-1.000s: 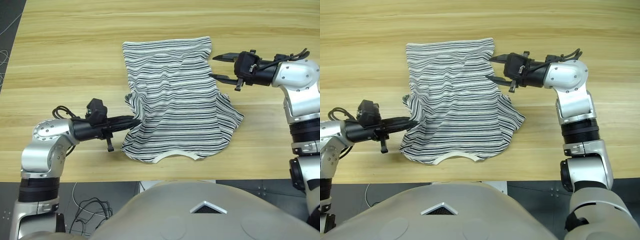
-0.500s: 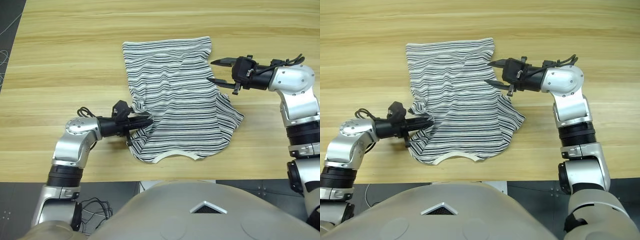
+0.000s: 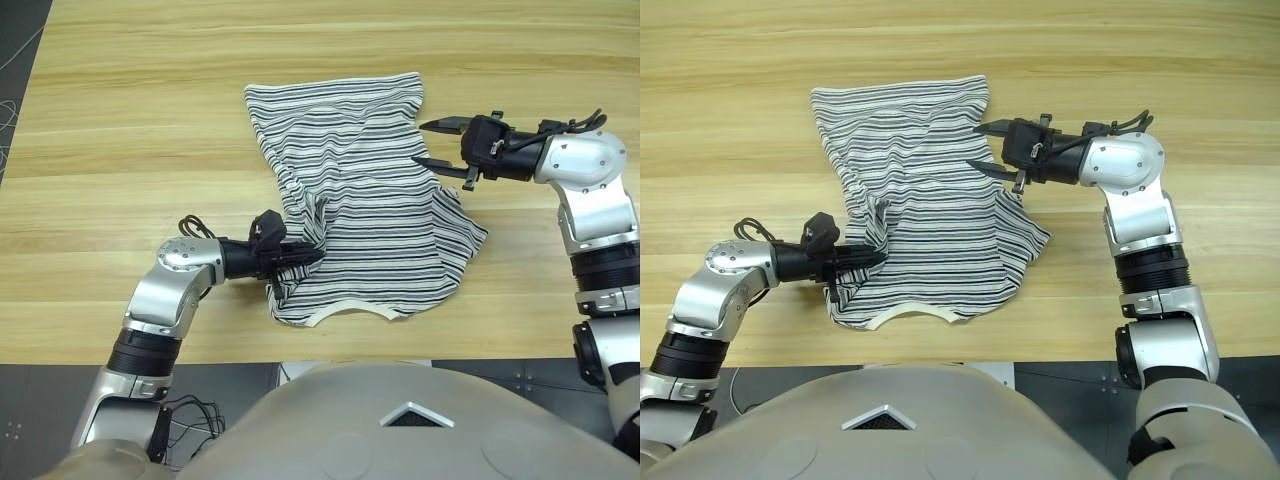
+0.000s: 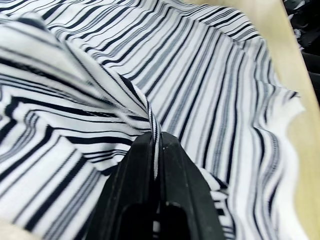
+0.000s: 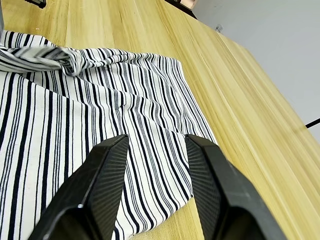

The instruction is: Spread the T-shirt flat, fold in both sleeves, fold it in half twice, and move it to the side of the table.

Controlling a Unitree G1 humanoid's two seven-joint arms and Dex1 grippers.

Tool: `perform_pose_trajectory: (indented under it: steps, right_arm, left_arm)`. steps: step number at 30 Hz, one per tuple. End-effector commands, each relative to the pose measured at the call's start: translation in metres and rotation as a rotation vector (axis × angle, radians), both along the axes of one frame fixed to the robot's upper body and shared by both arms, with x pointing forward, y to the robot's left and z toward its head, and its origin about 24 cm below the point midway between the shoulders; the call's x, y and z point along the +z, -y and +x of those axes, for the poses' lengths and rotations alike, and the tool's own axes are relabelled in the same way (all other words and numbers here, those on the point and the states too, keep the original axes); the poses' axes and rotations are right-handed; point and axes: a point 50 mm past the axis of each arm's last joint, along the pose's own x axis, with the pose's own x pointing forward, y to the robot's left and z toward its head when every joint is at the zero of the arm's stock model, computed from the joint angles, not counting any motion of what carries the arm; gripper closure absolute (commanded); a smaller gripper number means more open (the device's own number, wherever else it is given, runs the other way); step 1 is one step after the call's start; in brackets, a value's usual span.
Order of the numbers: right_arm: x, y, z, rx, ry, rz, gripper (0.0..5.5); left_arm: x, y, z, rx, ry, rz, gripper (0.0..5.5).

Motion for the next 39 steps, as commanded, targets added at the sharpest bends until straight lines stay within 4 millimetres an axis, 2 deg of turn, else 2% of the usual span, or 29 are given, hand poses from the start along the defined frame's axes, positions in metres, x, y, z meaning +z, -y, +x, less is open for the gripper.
perform_pose_trajectory:
  steps: [1,6,12,20,21,25,27,29,32,34,39]
  right_arm:
    - [-0.002,0.000,-0.001,0.001,0.006,-0.012,3.41]
    - [-0.004,0.000,-0.002,0.001,0.003,-0.014,3.41]
    - [-0.004,0.000,-0.001,0.003,0.003,-0.015,3.41]
    - [-0.002,0.000,-0.001,-0.001,0.011,-0.018,3.41]
    - [-0.002,0.001,-0.001,0.000,0.013,-0.019,3.41]
    - [0.014,0.016,0.009,-0.116,-0.059,0.127,3.41]
    - [0.020,0.030,0.016,-0.177,-0.097,0.163,3.41]
    - [0.023,0.042,0.019,-0.217,-0.102,0.155,3.41]
    - [0.028,0.054,0.017,-0.235,-0.093,0.127,3.41]
    - [0.031,0.059,0.015,-0.240,-0.085,0.115,3.41]
    - [0.034,0.059,0.012,-0.228,-0.072,0.110,3.41]
  left_arm:
    - [-0.002,0.000,0.004,0.019,-0.004,0.030,4.77]
    - [0.007,0.007,0.005,0.034,0.006,-0.020,4.11]
    - [0.029,0.024,-0.005,0.040,-0.057,-0.170,4.11]
    - [0.031,0.025,-0.020,0.042,-0.101,-0.178,4.11]
    - [0.034,0.021,-0.020,0.050,-0.091,-0.185,4.11]
    - [0.091,-0.021,-0.017,0.088,0.087,-0.347,4.11]
    - [0.115,-0.043,-0.016,0.132,0.176,-0.372,4.11]
    - [0.123,-0.061,-0.016,0.190,0.213,-0.345,4.11]
    - [0.105,-0.077,-0.019,0.245,0.227,-0.133,4.11]
    - [0.088,-0.072,-0.029,0.184,0.232,0.018,4.11]
    - [0.060,-0.061,-0.045,0.041,0.313,0.269,4.11]
